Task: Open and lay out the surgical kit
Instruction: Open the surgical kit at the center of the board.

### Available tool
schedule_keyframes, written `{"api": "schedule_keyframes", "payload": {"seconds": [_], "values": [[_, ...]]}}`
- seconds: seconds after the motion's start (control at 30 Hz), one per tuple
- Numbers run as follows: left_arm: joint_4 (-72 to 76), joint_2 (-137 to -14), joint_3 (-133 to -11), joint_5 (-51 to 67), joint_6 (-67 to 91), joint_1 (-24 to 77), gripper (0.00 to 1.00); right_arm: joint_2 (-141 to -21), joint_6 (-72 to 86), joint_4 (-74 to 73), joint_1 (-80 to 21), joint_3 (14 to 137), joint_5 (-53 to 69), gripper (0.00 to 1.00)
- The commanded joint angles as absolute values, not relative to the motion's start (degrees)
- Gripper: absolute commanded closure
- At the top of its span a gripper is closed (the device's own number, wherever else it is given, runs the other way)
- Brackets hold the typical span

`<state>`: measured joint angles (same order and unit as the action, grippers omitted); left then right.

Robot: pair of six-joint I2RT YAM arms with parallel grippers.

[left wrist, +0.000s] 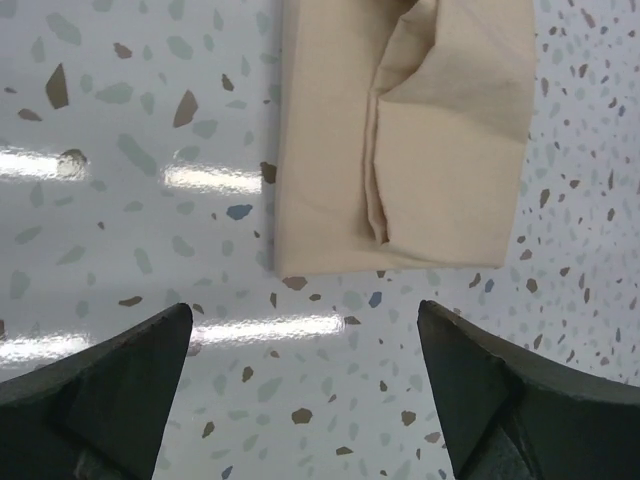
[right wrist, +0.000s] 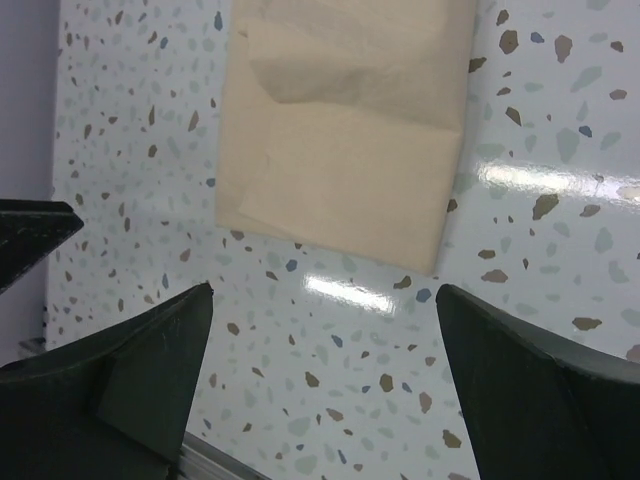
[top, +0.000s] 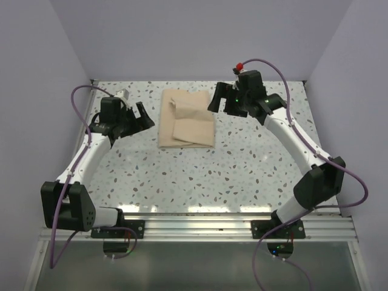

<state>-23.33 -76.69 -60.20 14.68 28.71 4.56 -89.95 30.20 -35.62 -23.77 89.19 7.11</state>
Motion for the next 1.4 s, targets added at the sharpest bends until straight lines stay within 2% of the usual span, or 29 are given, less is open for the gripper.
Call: {"api": "schedule_keyframes", "payload": {"seconds": [0.0, 0.1, 0.3, 0.37, 0.4, 0.53, 0.87, 1.3, 1.37], "values": [[-28.73, -76.38, -60.82, 6.95, 24.18, 4.39, 0.0, -93.25, 23.84, -40.43, -28.2, 94.56, 2.04, 0.02], [-31.72, -75.24, -60.47, 5.54, 21.98, 4.39, 0.0, -100.68, 22.15, -45.93, -35.22, 103.4, -7.44, 0.02], [-31.56, -72.16, -57.22, 4.13, 23.9, 4.39, 0.01, -112.75, 18.02, -49.21, -42.79, 116.78, -11.06, 0.01], [-32.07, -72.42, -56.86, 5.01, 24.69, 4.48, 0.06, -120.62, 18.1, -52.71, -43.15, 122.31, -15.61, 0.02], [-32.69, -72.6, -56.95, 5.36, 24.87, 4.4, 0.07, -123.89, 18.54, -56.65, -43.33, 128.61, -16.78, 0.02], [-31.9, -71.46, -54.67, 4.49, 24.96, 4.48, 0.08, -134.99, 16.88, -61.35, -43.51, 139.65, -18.98, 0.04], [-33.57, -71.19, -55.63, 2.02, 25.49, 4.48, 0.09, -141.85, 18.72, -59.15, -44.74, 140.62, -14.24, 0.1], [-33.49, -72.68, -55.63, 2.37, 25.58, 4.48, 0.1, -141.5, 20.21, -58.01, -47.64, 142.12, -11.77, 0.1], [-33.75, -72.77, -55.9, 2.37, 25.4, 4.48, 0.11, -142.81, 19.78, -58.1, -47.64, 141.25, -12.48, 0.13]]}}
